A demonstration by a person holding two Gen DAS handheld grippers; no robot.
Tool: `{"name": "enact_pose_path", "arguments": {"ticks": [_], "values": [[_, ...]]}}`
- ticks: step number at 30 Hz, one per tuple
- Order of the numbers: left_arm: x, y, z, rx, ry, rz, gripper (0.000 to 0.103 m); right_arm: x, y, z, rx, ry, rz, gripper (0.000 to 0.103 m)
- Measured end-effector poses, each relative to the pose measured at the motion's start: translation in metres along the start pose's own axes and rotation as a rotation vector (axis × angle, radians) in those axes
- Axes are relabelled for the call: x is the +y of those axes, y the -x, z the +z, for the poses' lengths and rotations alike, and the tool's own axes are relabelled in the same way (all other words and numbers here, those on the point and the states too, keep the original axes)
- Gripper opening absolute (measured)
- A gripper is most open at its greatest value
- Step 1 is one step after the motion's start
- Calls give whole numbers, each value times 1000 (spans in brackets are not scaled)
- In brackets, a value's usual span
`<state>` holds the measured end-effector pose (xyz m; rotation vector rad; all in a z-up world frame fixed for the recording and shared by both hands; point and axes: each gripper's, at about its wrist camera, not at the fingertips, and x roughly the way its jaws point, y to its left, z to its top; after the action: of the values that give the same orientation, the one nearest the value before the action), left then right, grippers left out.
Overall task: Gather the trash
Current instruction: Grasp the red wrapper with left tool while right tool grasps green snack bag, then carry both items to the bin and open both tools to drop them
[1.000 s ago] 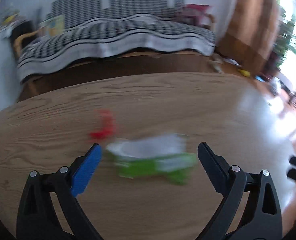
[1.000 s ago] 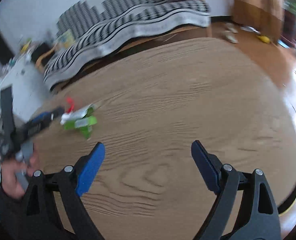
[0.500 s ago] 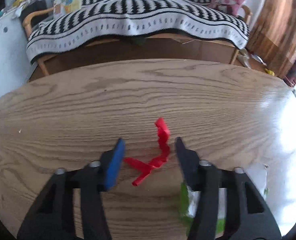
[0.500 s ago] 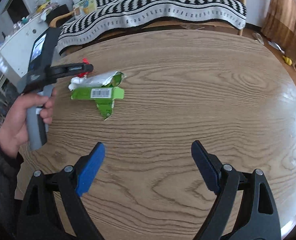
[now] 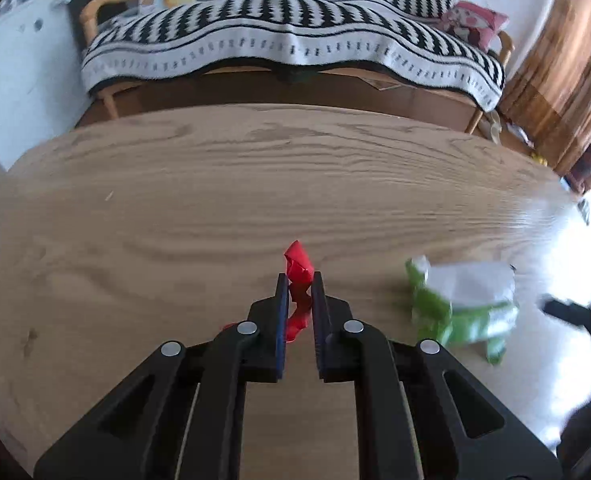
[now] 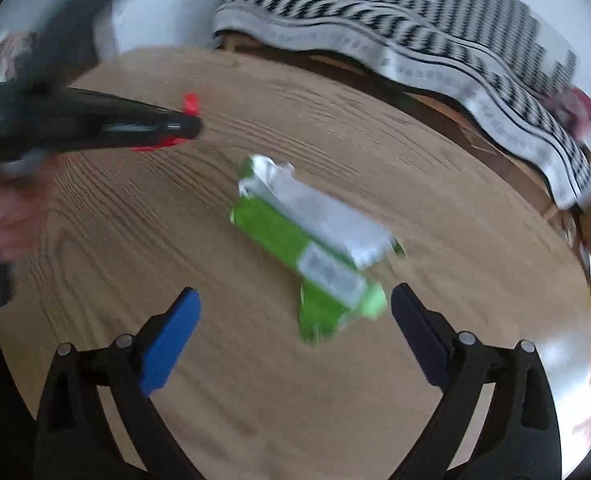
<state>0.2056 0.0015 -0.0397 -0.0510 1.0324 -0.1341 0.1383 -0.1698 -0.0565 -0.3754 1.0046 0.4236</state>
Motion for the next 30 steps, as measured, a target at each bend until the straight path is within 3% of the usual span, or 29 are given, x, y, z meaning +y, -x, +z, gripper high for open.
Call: {"name": "enact_pose_path", "arguments": {"ticks": [3,7,9,10,14,15,18,21,25,30], "values": [[17,20,-12,1,85,-39,10,7,-20,23,54,110,-32,93],[20,33,-23,-15,72,-26,10,7,-43,45,102,135,-18,90],[21,34,-27,-9,79,-36,10,3,-51,46,126,104,-13,68],[19,34,-27,-7,67,-33,10,0,-52,46,114,91,-43,62],[5,33,-31,-19,13,-27,10,-20,-33,37,77,-63,31,32],[-1,34,-32,-25,-1,-27,10,-26,-26,31,75,-105,43,30],[-20,39,-36,-47,-49,-37,10,-43,2,8,42,-222,54,28],[-46,47,-42,-62,-101,-96,10,-62,39,-33,4,-370,78,28],[-97,61,-56,-84,-178,-175,10,-83,92,-111,-7,-547,-1,28],[-189,71,-83,-87,-308,-289,10,-128,149,-212,-23,-748,-106,28]]}}
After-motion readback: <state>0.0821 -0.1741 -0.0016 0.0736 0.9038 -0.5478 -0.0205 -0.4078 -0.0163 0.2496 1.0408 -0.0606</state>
